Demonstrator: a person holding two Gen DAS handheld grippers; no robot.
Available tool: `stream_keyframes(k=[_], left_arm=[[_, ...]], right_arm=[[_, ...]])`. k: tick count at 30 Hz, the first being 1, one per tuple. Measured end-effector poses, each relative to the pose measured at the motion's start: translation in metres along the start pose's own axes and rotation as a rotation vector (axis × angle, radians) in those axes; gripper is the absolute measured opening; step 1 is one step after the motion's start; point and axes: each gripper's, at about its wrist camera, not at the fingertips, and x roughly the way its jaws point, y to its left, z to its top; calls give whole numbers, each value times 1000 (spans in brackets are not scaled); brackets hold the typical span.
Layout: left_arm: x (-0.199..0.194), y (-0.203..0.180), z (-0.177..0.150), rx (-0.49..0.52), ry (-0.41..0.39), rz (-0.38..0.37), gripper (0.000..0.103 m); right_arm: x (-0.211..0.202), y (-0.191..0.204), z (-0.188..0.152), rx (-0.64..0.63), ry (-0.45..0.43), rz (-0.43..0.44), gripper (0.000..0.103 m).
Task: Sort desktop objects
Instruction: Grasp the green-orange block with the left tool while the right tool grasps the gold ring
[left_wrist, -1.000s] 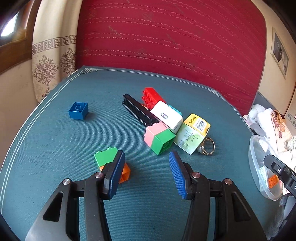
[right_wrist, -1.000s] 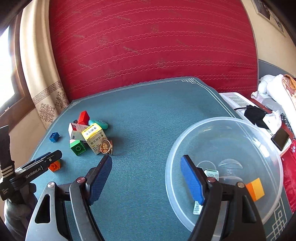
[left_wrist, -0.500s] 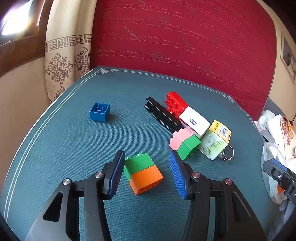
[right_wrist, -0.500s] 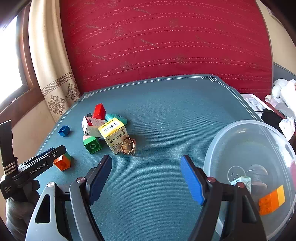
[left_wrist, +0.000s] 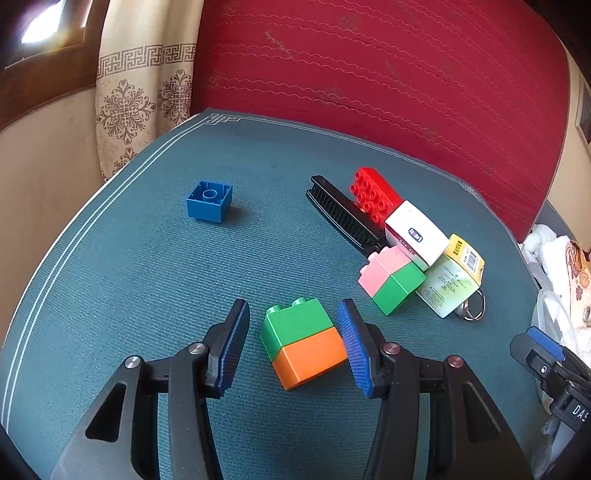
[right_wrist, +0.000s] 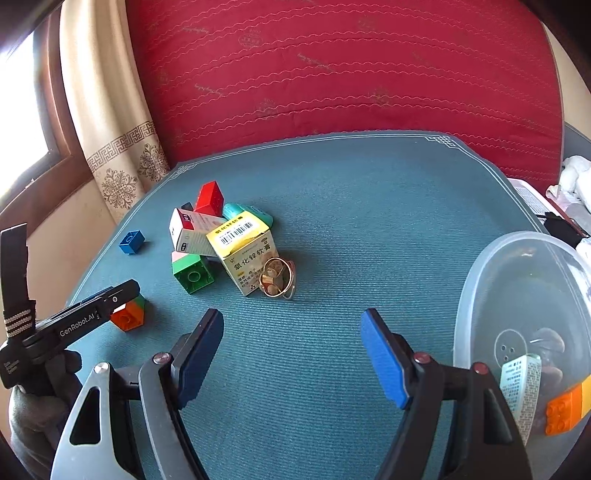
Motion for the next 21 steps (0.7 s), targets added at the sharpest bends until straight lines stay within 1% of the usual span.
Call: stream_keyframes(k=[3,7,9,13,14,16,17,18,19,21], left_arm=[[2,-1,0,8,10,-7,54],[11,-3,0,21,49,-21,56],[16,-5,-1,35,74,1,55],[16,-7,-2,45,67,8,53],[15,-6,-2,42,64,6,49],[14,-4,-2,30,59,-5,48],[13,-2,-3,23,56,-9,41],[13,-1,-3,15,53,-18,36],[12,0,-3,7,50,-28,34],[9,3,-3,-9,34,-45,34]], right_arm=[[4,1,0,-3,12,8,80],[12,5,1,-4,29,13,80],[15,6,2,-6,39,14,80],[21,8,7,-13,49,14,80],[22,8,7,-16,51,14,80],[24,10,9,-25,54,14,80],[25,11,10,-29,56,13,80],[27,13,11,-33,58,13,80],[29,13,11,-36,62,14,80],[33,15,14,-39,72,14,80]])
